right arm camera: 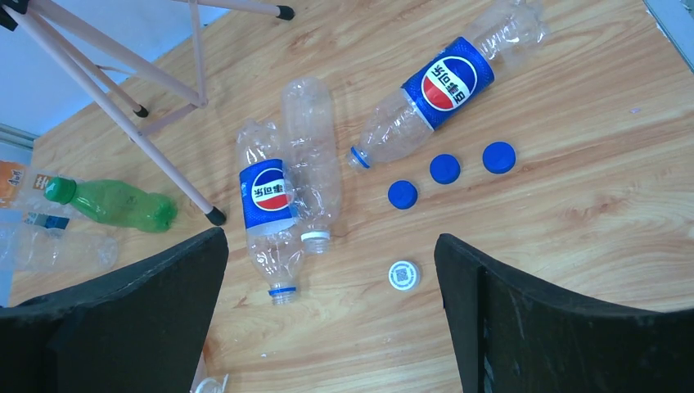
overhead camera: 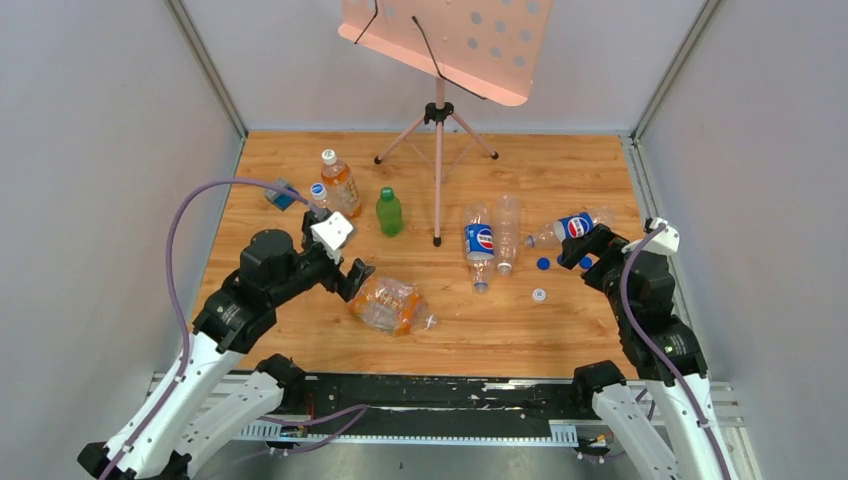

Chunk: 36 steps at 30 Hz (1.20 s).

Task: Screw on the bottle caps

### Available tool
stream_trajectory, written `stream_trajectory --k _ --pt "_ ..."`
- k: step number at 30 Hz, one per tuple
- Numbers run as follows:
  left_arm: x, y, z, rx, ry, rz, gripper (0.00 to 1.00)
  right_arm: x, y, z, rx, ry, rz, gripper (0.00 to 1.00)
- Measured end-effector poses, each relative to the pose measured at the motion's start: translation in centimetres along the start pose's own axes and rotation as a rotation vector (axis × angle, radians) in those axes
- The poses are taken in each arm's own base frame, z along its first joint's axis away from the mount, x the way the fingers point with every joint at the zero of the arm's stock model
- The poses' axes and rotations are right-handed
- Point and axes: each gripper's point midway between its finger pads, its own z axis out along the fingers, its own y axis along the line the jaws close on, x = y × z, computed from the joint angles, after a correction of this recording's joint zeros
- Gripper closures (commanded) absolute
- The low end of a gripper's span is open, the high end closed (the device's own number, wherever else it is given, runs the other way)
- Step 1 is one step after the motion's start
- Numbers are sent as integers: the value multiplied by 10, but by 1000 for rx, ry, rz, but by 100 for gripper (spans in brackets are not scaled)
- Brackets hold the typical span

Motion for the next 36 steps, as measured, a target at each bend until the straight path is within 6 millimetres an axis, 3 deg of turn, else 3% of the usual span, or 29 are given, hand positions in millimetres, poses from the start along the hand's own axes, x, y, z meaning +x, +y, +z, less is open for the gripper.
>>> stream_trajectory --k 12,16,29,36 --pt "40 -22 33 185 246 142 0 8 -3 2 -12 -3 -5 0" --pt "50 -45 45 261 346 268 0 9 -3 2 -21 -12 -2 0" --pt "117 -113 59 441 634 561 0 10 -4 2 -29 -21 1 0" --pt "157 -125 72 456 783 656 0 13 -3 5 -29 -5 -2 0"
